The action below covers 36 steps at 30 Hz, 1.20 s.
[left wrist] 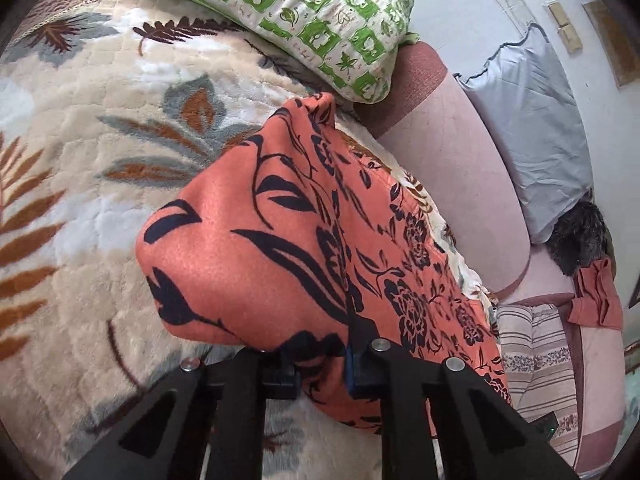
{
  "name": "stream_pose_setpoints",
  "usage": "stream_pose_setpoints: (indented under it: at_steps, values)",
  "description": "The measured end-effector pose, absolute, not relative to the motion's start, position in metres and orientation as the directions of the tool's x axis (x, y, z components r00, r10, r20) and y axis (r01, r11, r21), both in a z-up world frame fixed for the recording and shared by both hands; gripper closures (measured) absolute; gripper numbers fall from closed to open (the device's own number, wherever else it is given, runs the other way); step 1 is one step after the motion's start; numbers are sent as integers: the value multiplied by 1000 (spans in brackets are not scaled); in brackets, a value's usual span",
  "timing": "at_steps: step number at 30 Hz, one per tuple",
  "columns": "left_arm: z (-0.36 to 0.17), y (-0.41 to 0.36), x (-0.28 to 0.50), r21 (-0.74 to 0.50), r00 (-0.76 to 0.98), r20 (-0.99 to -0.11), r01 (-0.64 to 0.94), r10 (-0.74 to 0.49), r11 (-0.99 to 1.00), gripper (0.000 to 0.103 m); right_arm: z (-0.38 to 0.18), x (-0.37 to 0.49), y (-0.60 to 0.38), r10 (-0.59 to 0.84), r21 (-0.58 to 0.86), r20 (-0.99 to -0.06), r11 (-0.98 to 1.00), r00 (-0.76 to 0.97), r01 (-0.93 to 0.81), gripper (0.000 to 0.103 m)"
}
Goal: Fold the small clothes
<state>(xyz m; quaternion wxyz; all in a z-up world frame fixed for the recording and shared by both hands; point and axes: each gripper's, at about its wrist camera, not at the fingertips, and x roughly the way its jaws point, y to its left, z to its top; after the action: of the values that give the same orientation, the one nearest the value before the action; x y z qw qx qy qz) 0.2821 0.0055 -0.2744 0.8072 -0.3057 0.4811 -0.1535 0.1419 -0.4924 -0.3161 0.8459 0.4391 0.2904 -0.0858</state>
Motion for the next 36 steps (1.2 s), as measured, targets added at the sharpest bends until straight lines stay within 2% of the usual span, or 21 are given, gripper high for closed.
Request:
stream_pose_setpoints:
  at_steps: [7, 13, 15, 18, 19, 20, 24, 25, 28, 30, 32, 36]
  values:
    - [-266, 30, 203, -607, 477, -705, -26, -524, 794, 88, -295, 76, -470, 128, 639, -621, 654, 773, 405, 88]
    - [-293, 45, 126, -532, 438, -769, -35, -466, 846, 86, -321, 20, -467, 211, 630, -705, 624, 677, 462, 87]
    - [-300, 51, 122, -544, 410, -776, -54, -478, 837, 81, -339, 13, -472, 274, 643, -738, 563, 617, 519, 82]
    - [-284, 71, 119, -570, 422, -765, -90, -487, 817, 79, -342, -8, -485, 321, 682, -727, 439, 607, 585, 59]
    - [-277, 79, 113, -560, 442, -762, -83, -473, 824, 78, -333, -16, -487, 298, 679, -728, 438, 618, 589, 40]
    - [-268, 86, 107, -543, 466, -761, -79, -450, 836, 78, -320, -26, -489, 264, 670, -730, 461, 631, 583, 38]
    - [-235, 115, 86, -448, 597, -744, -114, -299, 887, 78, -273, -44, -475, 214, 622, -721, 618, 659, 480, 38]
    - [-227, 118, 84, -441, 626, -728, -116, -279, 890, 78, -264, -41, -465, 206, 603, -716, 662, 667, 444, 42]
    - [-211, 100, 94, -392, 639, -717, -39, -278, 919, 75, -250, -13, -426, 229, 555, -707, 766, 669, 325, 68]
    - [-211, 77, 101, -377, 617, -721, 30, -314, 926, 72, -252, 15, -398, 262, 536, -713, 802, 651, 264, 68]
    - [-220, 52, 115, -323, 595, -748, 59, -293, 944, 71, -258, 41, -371, 295, 524, -721, 824, 628, 215, 68]
    - [-257, 46, 141, -291, 503, -831, -31, -236, 956, 72, -276, 85, -339, 340, 524, -728, 835, 596, 164, 68]
